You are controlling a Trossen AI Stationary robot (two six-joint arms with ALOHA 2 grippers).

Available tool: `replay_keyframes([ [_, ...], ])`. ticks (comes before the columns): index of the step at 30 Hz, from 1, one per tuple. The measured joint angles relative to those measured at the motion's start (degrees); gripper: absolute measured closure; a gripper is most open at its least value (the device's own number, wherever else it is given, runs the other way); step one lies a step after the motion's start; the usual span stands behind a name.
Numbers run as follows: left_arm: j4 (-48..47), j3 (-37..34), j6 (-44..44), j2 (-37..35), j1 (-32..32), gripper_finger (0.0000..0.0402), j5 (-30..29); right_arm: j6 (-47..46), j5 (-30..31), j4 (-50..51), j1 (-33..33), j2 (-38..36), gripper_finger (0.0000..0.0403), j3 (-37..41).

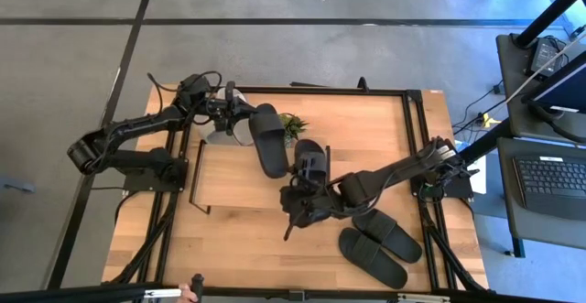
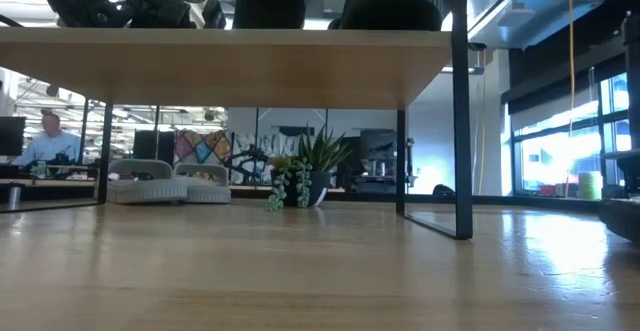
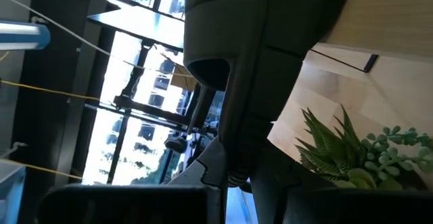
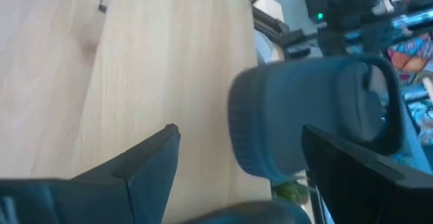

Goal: Pick and place slides into the shelf
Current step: Put the black slide on the shelf

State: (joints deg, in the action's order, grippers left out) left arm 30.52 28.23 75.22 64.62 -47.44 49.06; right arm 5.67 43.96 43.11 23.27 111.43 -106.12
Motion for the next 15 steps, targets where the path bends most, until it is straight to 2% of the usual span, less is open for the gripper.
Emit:
replay_keyframes([
  [6, 0.58, 0.00, -0.10, 0.00, 0.00, 0.0370, -0.04, 7.39, 2.30, -8.79, 0.00, 0.01, 0.0108, 5.00],
  [11, 0.63, 0.00, -0.13, 0.00, 0.02, 0.0370, -0.07, 10.03, 6.72, -10.40, -0.24, -0.01, 0.0157, 6.70],
  [15, 1.11, 0.00, -1.18, 0.00, 0.02, 0.0370, -0.09, 10.29, 7.43, -10.62, -0.57, -0.03, 0.0203, 6.76],
])
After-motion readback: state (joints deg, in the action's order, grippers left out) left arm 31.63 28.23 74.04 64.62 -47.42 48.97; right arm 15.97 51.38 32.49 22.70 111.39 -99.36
